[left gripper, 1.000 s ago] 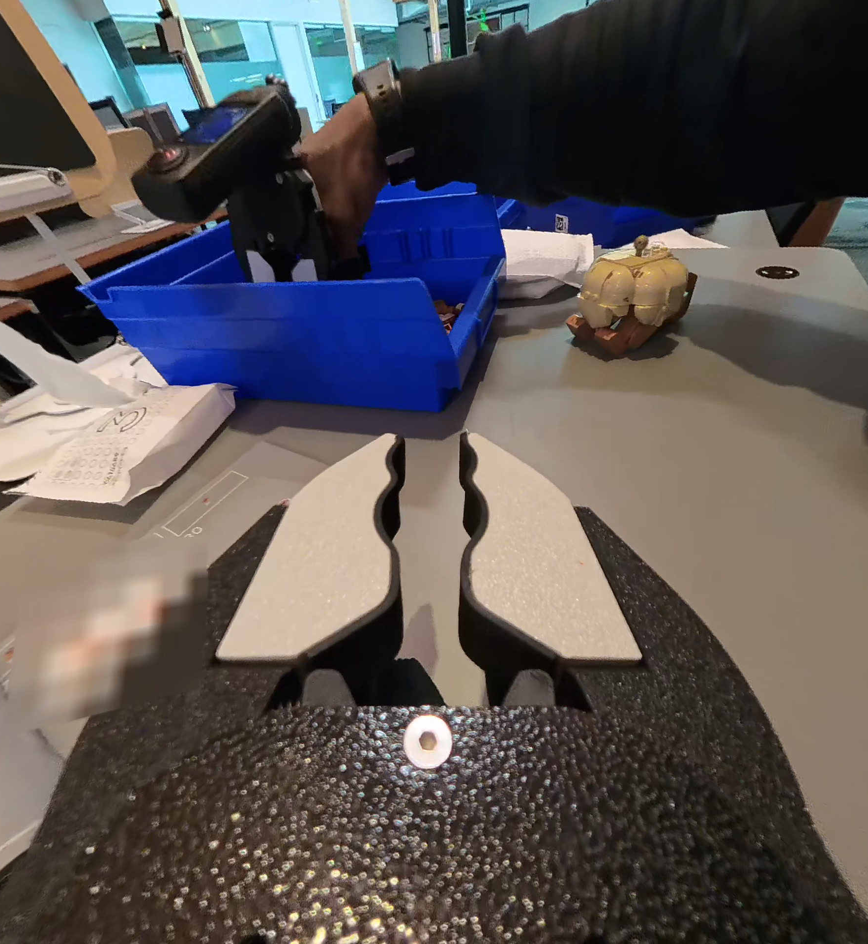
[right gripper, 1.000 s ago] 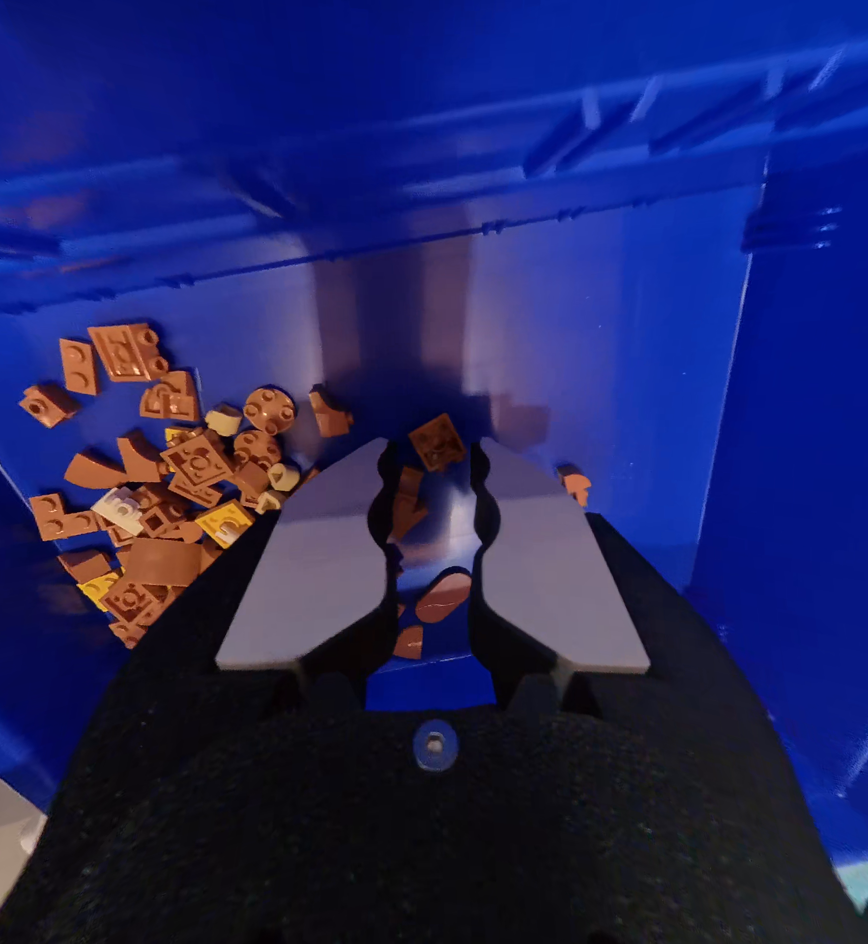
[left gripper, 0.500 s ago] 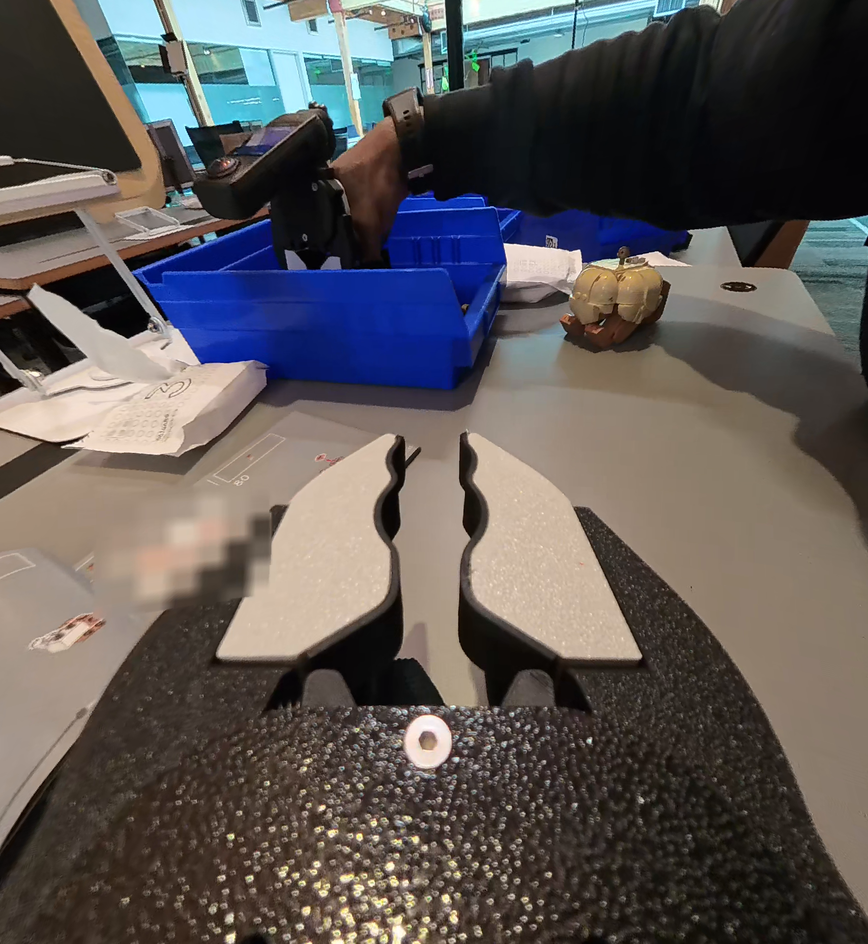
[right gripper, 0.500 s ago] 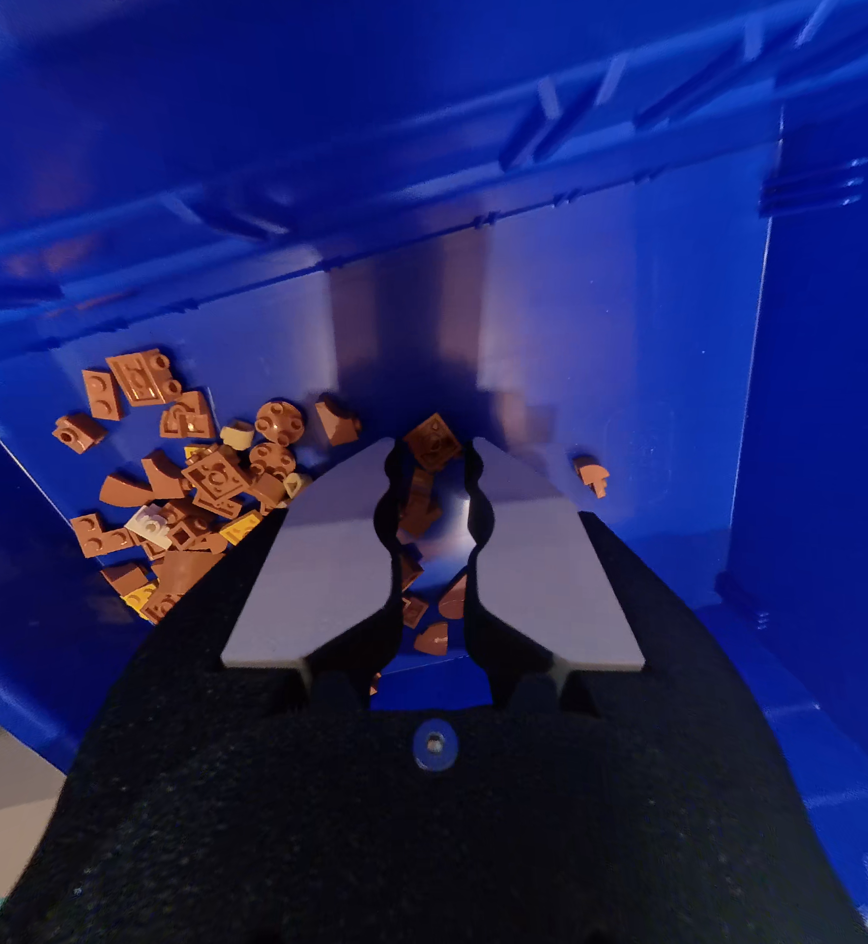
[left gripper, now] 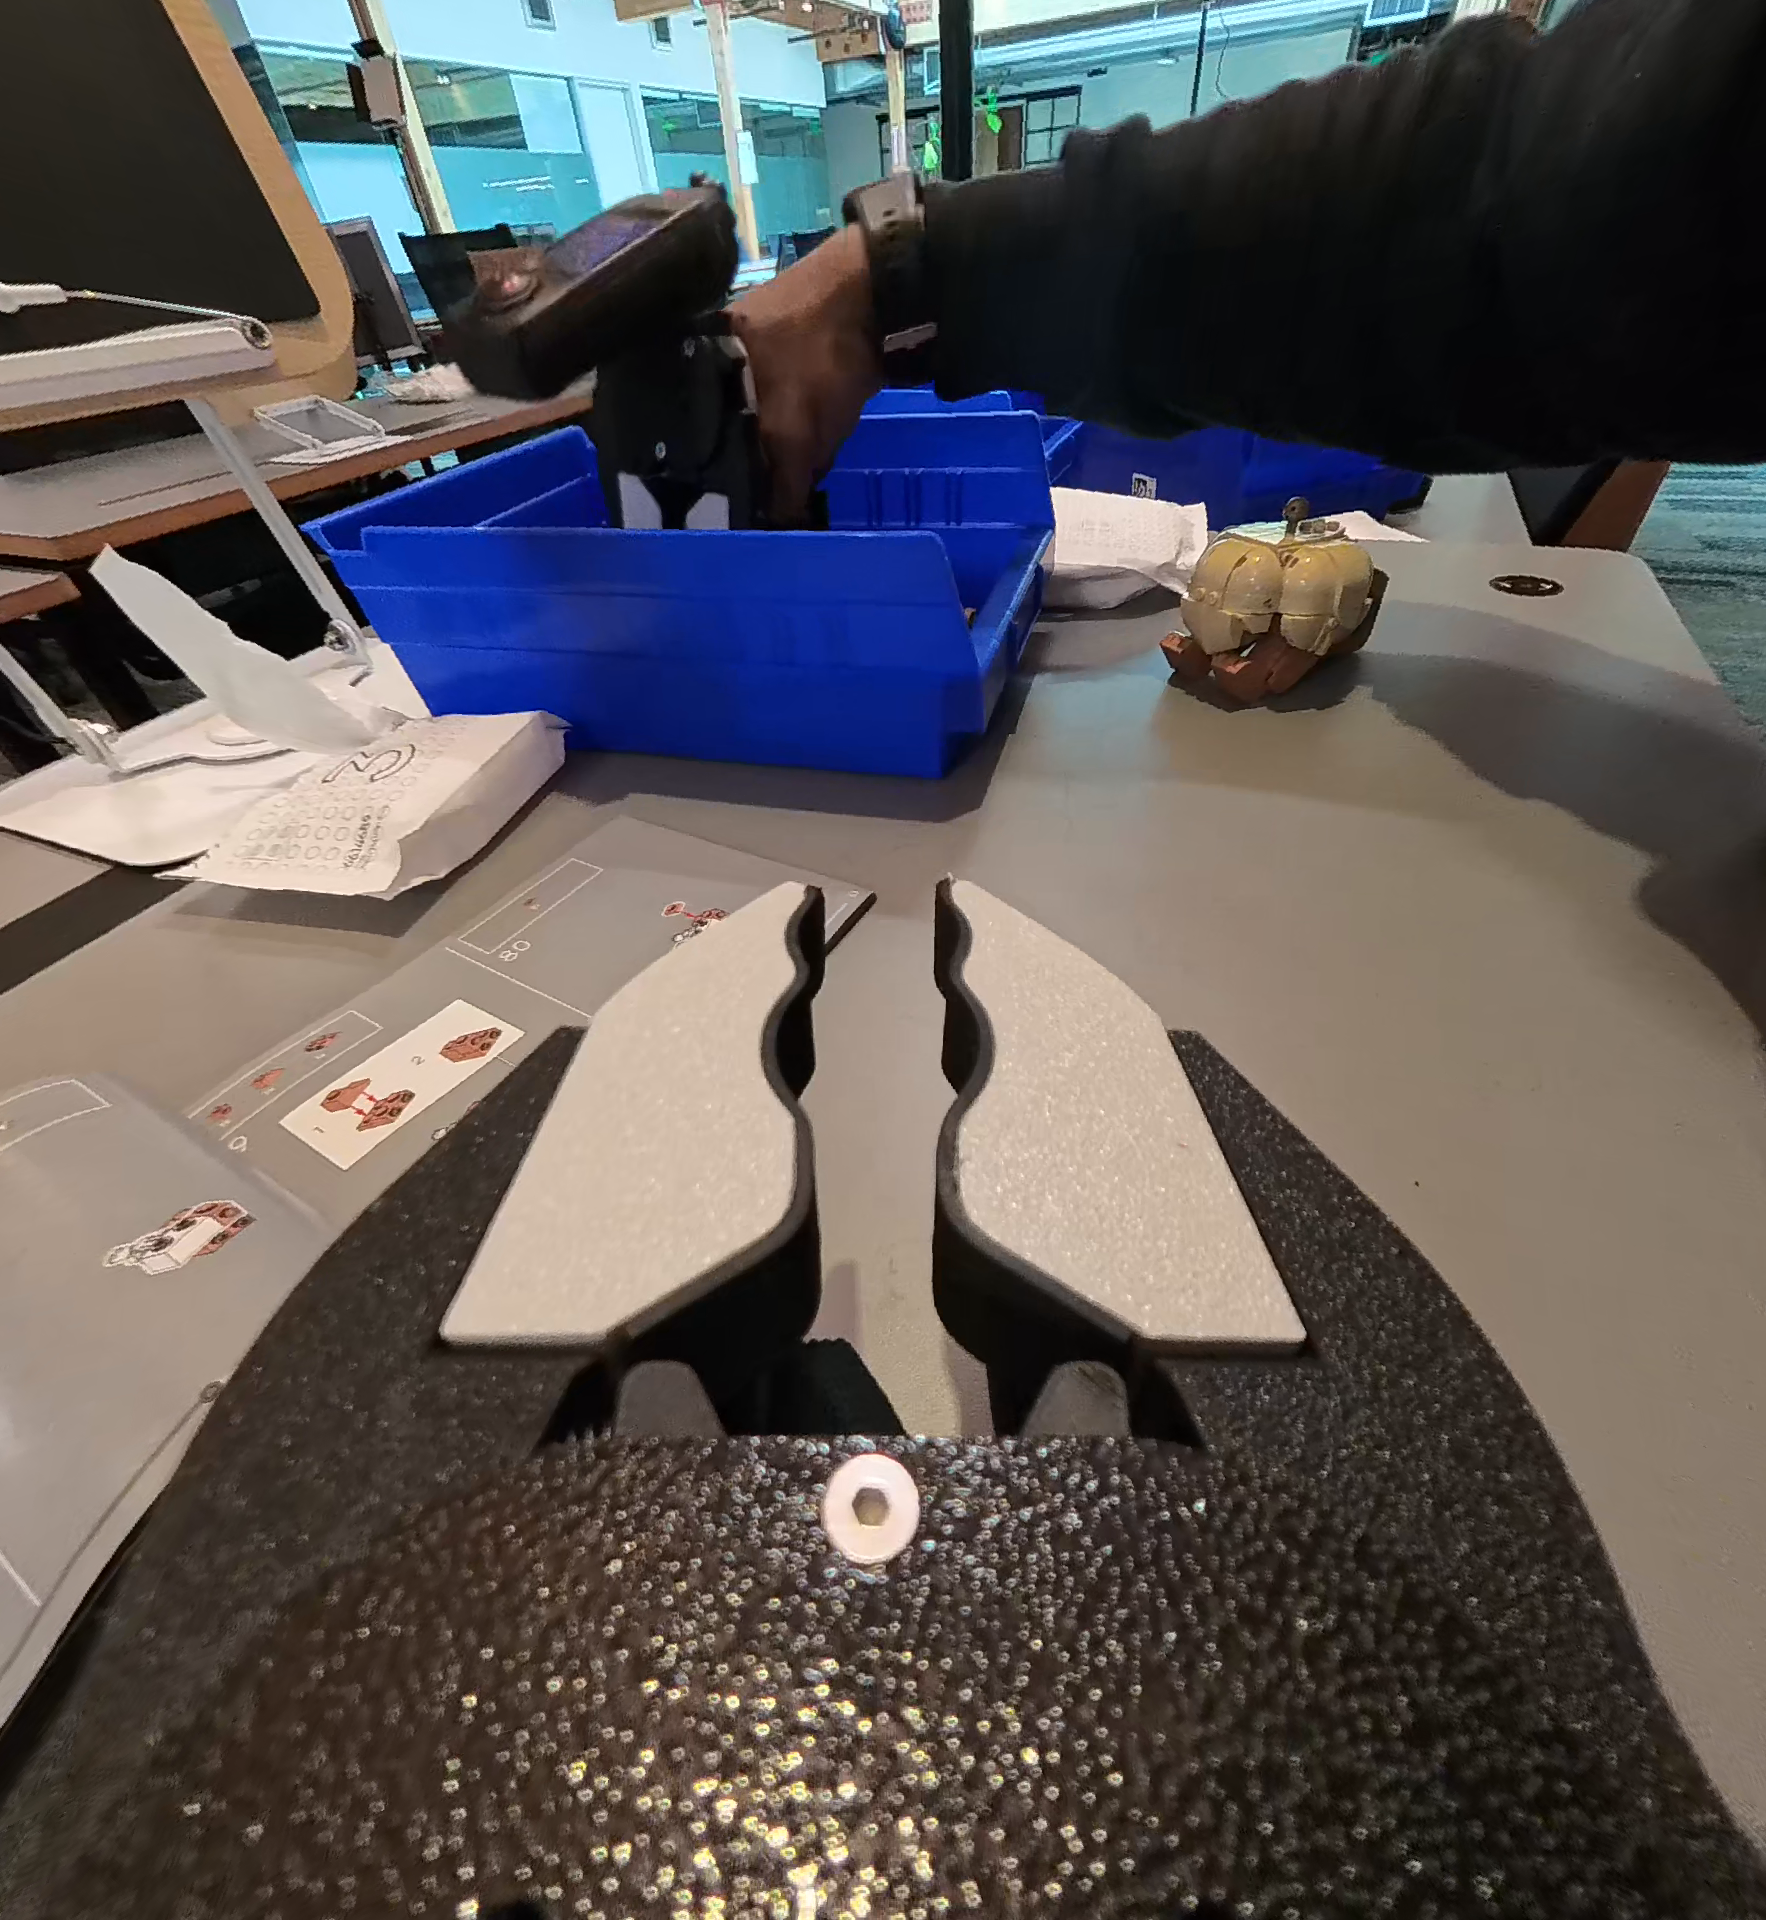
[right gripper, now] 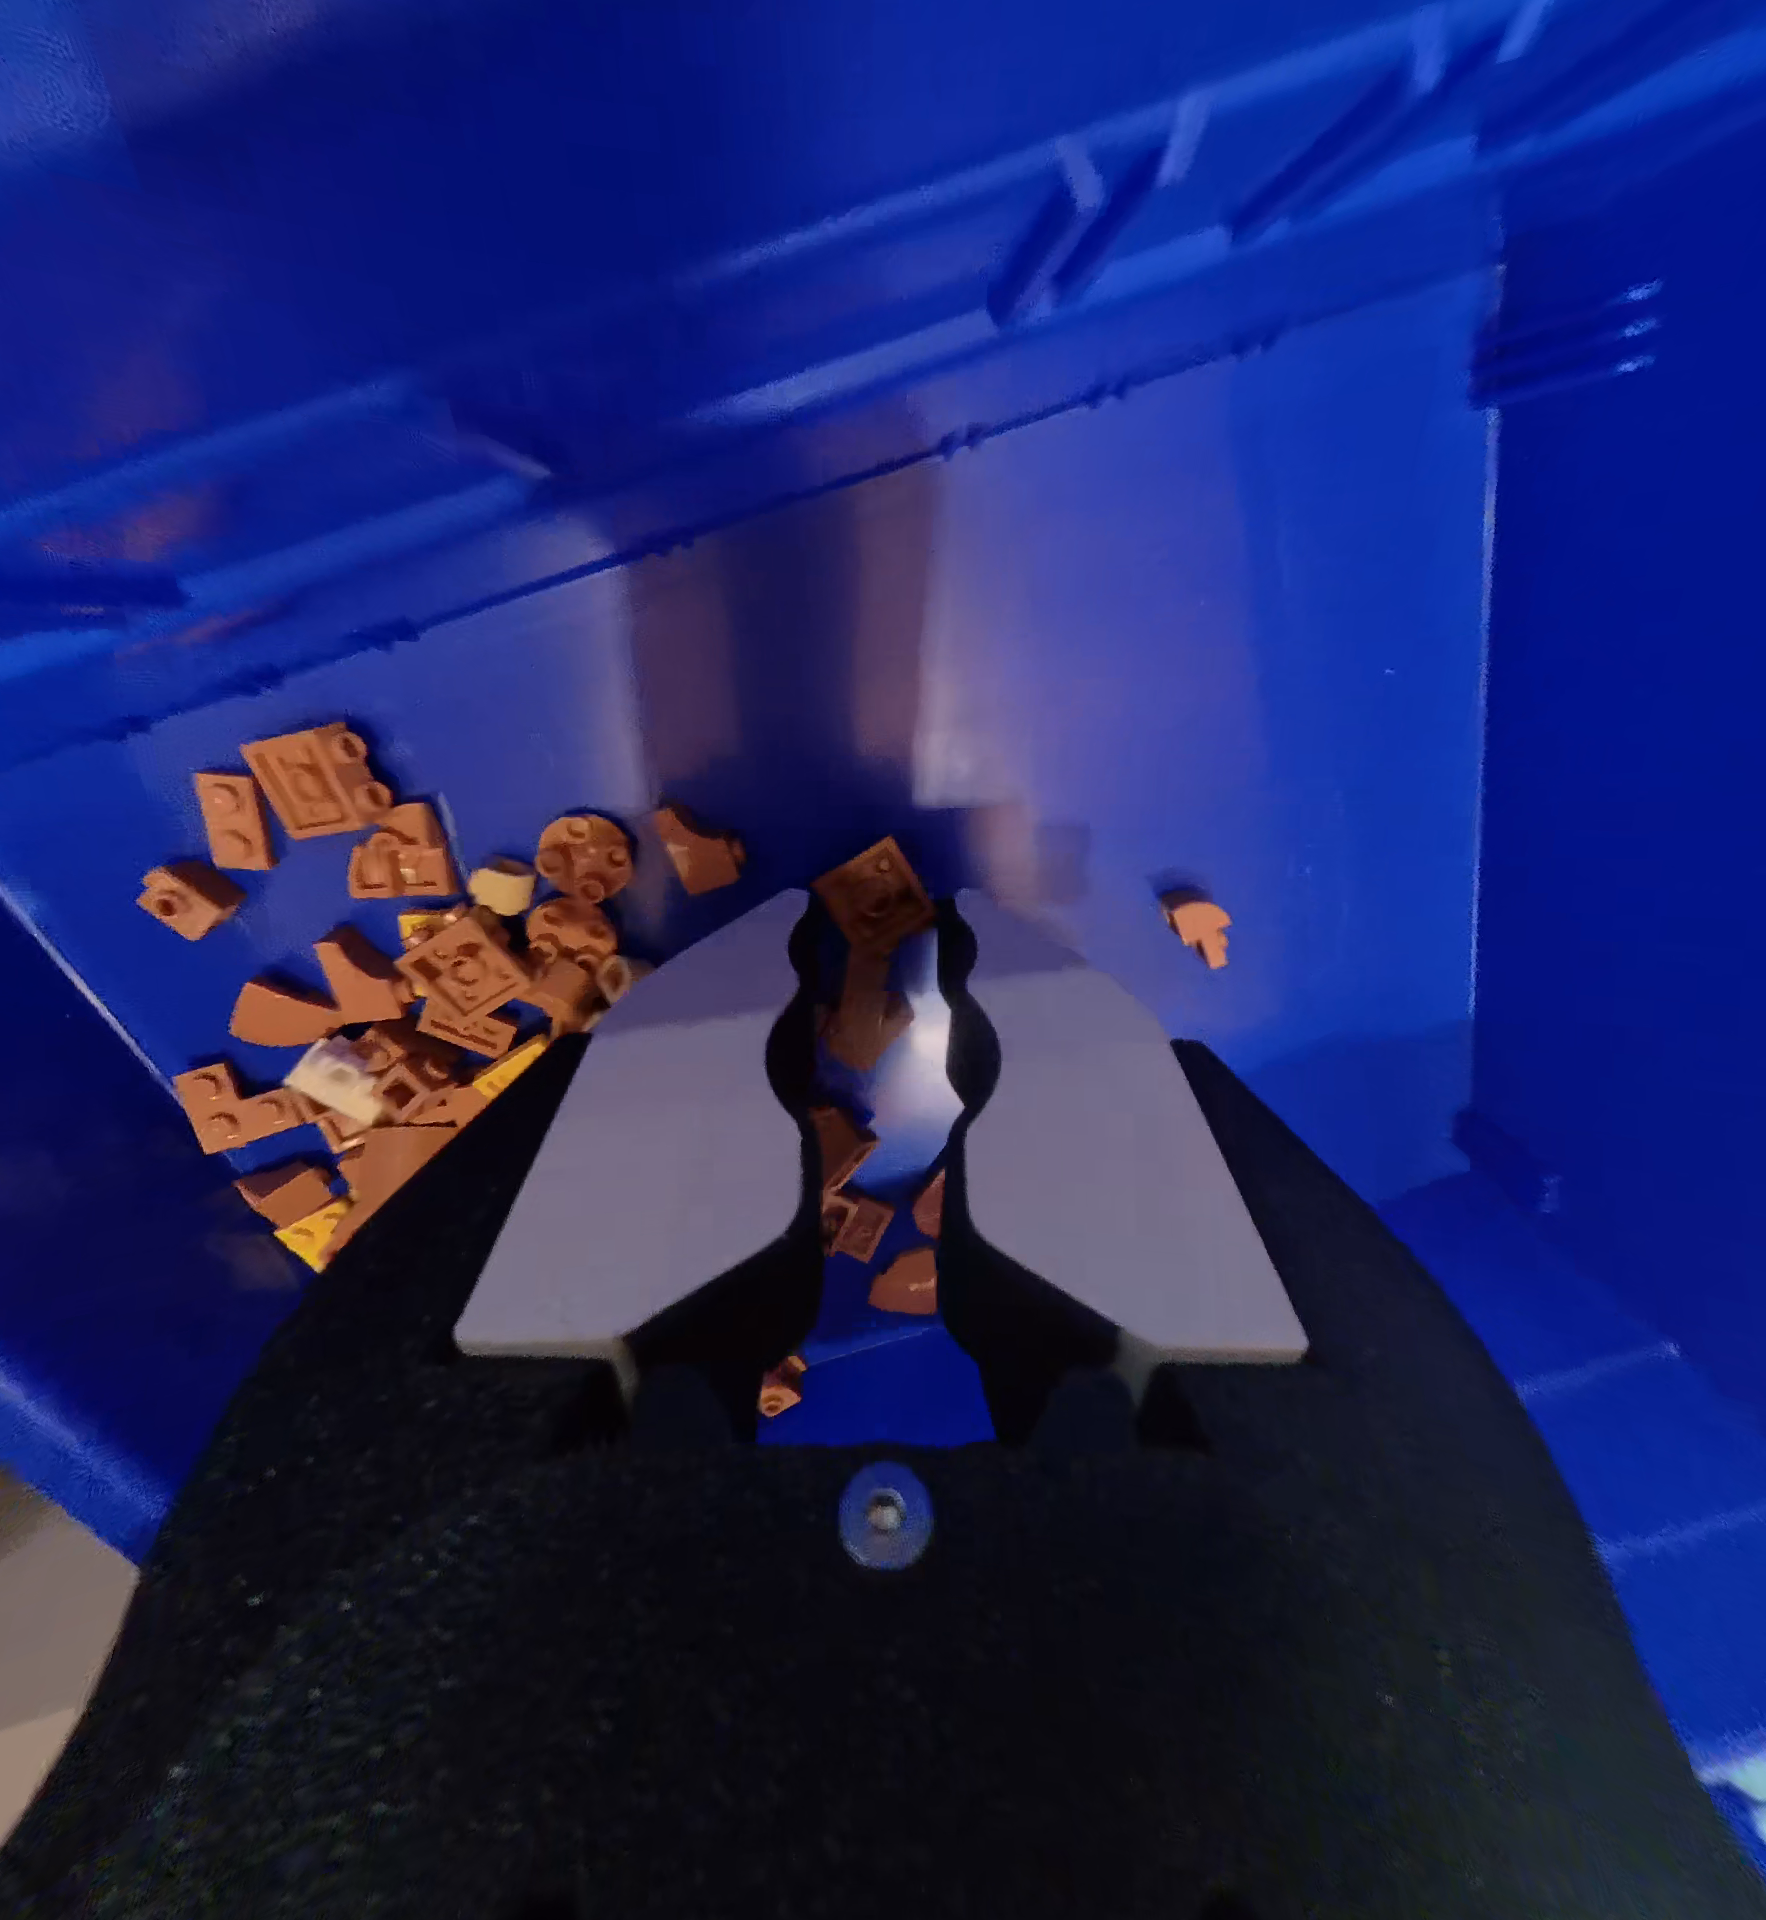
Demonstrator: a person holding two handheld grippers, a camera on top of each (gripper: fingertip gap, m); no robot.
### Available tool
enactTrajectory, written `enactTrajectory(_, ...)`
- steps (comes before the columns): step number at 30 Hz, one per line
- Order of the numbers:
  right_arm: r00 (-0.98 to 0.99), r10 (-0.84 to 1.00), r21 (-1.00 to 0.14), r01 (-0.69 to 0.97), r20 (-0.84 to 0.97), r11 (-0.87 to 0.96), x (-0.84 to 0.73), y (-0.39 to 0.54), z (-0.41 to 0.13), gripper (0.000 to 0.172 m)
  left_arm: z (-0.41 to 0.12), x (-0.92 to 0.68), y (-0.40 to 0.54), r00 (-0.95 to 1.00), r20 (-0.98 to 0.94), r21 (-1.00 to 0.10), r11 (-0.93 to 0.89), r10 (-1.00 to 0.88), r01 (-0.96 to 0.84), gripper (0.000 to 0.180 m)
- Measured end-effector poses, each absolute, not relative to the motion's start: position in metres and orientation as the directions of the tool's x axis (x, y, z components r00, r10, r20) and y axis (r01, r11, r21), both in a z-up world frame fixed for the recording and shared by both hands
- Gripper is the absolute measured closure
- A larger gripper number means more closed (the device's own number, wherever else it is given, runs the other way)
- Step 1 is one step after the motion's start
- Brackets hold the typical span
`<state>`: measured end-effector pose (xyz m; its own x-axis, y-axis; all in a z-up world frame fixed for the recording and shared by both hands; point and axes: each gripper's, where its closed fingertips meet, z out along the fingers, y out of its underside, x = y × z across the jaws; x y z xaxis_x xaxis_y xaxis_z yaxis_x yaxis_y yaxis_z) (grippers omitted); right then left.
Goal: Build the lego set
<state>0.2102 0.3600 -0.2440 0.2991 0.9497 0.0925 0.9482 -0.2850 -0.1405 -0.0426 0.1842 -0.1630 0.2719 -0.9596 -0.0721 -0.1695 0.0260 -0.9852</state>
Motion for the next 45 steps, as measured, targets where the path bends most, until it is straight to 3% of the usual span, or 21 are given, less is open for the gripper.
enactTrajectory(7,0.362,0.926,-0.466,0.841,0.110,-0.274,0.174,0.302,-0.165,0.152,-0.164,-0.043,0.186,0.280,-0.071,-0.984,0.021,-0.957,-0.177,0.161)
enactTrajectory(13,0.363,0.921,-0.645,0.740,0.144,-0.191,0.128,0.210,-0.116,0.152,-0.168,-0.044,0.189,0.312,-0.080,-0.978,0.014,-0.947,-0.207,0.161)
enactTrajectory(19,0.276,0.954,-0.594,0.790,0.119,-0.155,0.059,0.136,-0.169,0.152,-0.176,-0.044,0.191,0.339,-0.102,-0.964,0.008,-0.935,-0.267,0.161)
enactTrajectory(25,0.286,0.958,-0.571,0.783,-0.020,-0.246,0.023,0.124,-0.226,0.152,-0.183,-0.043,0.189,0.352,-0.111,-0.949,-0.007,-0.930,-0.316,0.161)
enactTrajectory(45,0.311,0.945,-0.611,0.730,-0.101,-0.306,0.013,0.136,-0.251,0.152,-0.182,-0.045,0.192,0.354,-0.031,-0.956,-0.076,-0.935,-0.282,0.161)
